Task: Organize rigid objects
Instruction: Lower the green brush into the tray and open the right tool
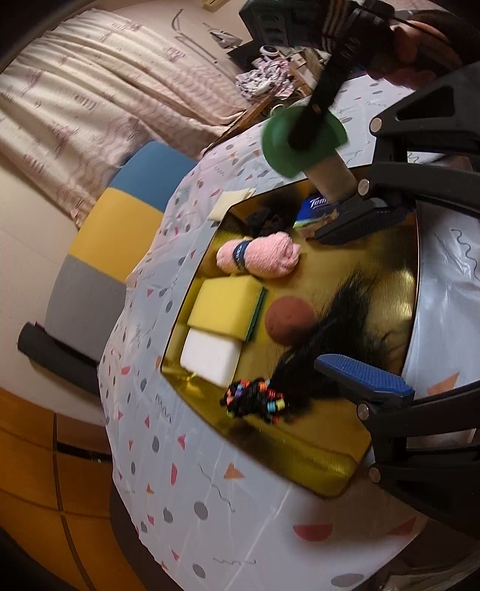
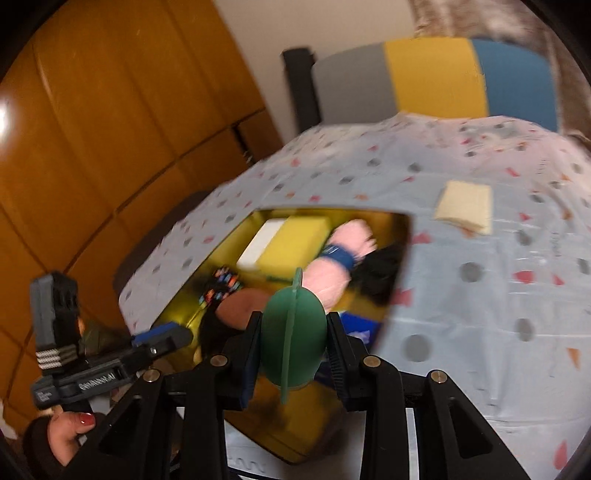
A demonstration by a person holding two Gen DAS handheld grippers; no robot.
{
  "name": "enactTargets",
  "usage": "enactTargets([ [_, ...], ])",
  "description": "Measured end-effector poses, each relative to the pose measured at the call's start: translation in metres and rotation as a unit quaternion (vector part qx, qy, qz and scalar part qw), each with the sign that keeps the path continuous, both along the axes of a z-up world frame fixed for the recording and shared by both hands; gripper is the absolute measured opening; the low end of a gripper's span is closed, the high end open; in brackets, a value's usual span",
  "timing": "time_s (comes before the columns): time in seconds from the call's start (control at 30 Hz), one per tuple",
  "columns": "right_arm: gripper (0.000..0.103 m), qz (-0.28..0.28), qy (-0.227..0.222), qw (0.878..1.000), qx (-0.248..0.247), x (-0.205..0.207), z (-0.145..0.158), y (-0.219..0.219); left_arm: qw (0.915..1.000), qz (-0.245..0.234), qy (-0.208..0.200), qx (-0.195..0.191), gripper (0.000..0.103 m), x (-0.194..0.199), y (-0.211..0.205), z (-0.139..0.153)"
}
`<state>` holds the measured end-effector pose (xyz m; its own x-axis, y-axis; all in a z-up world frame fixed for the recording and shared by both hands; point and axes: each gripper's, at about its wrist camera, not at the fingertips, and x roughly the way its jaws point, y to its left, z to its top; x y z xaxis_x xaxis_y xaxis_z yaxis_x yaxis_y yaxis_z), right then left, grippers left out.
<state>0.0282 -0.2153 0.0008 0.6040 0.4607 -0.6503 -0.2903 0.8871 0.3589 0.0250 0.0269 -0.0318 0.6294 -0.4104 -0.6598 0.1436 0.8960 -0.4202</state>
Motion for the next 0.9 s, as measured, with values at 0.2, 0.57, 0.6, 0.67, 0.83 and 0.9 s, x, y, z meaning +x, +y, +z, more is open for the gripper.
enactTargets([
  [0.2,0.034,0.050,0.051,0.997,-0.015,0.016,-0.027,0.039,0.9997,0.026,-0.002,0.001,0.062,-0.006,0.021,0.001],
  [0.57,0.055,0.033,0.020,0.999,-0.012,0.031,-0.019,0.042,0.9994,0.033,-0.001,-0.002,0.062,-0.007,0.028,0.000],
  [0.6,0.057,0.025,0.015,1.000,-0.009,0.030,-0.016,0.038,0.9995,0.032,-0.001,-0.002,0.062,-0.007,0.027,0.000],
  [0.67,0.059,0.004,0.004,1.000,-0.006,0.026,-0.010,0.027,0.9995,0.032,0.002,-0.002,0.062,-0.007,0.026,-0.002],
  [0.83,0.062,-0.038,0.002,0.999,0.016,0.019,-0.005,-0.004,0.9996,0.026,0.006,-0.002,0.062,-0.007,0.020,-0.003],
  [0.9,0.063,-0.054,0.008,0.998,0.026,0.017,-0.008,-0.016,0.9998,0.019,0.007,0.001,0.062,-0.007,0.015,-0.003],
])
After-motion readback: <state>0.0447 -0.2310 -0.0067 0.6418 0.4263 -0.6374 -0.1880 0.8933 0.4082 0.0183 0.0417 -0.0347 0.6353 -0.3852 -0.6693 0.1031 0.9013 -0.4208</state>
